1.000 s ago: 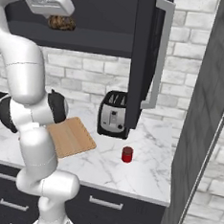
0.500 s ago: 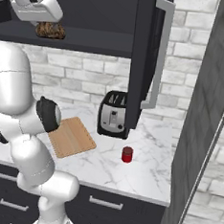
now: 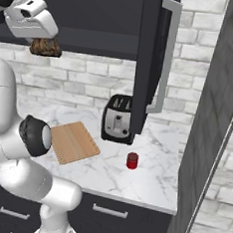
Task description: Pick the bread, place it on the cutting board, pick the jam, place it on the counter, and close the cabinet.
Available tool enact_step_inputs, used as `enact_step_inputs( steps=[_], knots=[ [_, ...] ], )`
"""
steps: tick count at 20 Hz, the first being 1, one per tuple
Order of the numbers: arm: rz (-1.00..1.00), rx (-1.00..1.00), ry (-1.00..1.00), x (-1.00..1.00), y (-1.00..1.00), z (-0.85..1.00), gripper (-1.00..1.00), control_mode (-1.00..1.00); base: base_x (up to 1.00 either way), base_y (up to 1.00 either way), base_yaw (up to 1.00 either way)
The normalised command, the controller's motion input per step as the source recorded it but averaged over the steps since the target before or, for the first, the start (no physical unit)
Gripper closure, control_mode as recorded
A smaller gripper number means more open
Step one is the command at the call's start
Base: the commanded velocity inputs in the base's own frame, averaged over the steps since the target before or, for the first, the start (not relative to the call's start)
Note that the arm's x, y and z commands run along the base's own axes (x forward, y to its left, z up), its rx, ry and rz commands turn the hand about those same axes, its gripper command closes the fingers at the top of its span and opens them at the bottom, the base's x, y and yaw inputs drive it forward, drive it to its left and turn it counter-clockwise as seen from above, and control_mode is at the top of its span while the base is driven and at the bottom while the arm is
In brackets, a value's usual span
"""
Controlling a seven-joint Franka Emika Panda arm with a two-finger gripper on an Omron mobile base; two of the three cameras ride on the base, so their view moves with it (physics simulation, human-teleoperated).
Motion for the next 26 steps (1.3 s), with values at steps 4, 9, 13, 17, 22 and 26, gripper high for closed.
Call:
enact_step_inputs(
  steps=[4, 9, 13, 17, 22, 26],
  knots=[
    [0.01, 0.00, 0.00, -0.14, 0.00, -0.59, 1.00, -1.00, 0.00, 0.00, 0.00],
    [0.01, 0.00, 0.00, -0.13, 0.00, -0.57, 1.00, -1.00, 0.00, 0.00, 0.00],
    [0.03, 0.00, 0.00, -0.08, 0.00, -0.49, 1.00, -1.00, 0.00, 0.00, 0.00],
    [0.04, 0.00, 0.00, -0.02, 0.00, -0.50, 1.00, -1.00, 0.00, 0.00, 0.00],
    [0.05, 0.00, 0.00, 0.00, 0.00, -0.51, 1.00, -1.00, 0.00, 0.00, 0.00],
    [0.04, 0.00, -0.01, 0.01, 0.00, -0.47, 1.00, -1.00, 0.00, 0.00, 0.00]
  ],
)
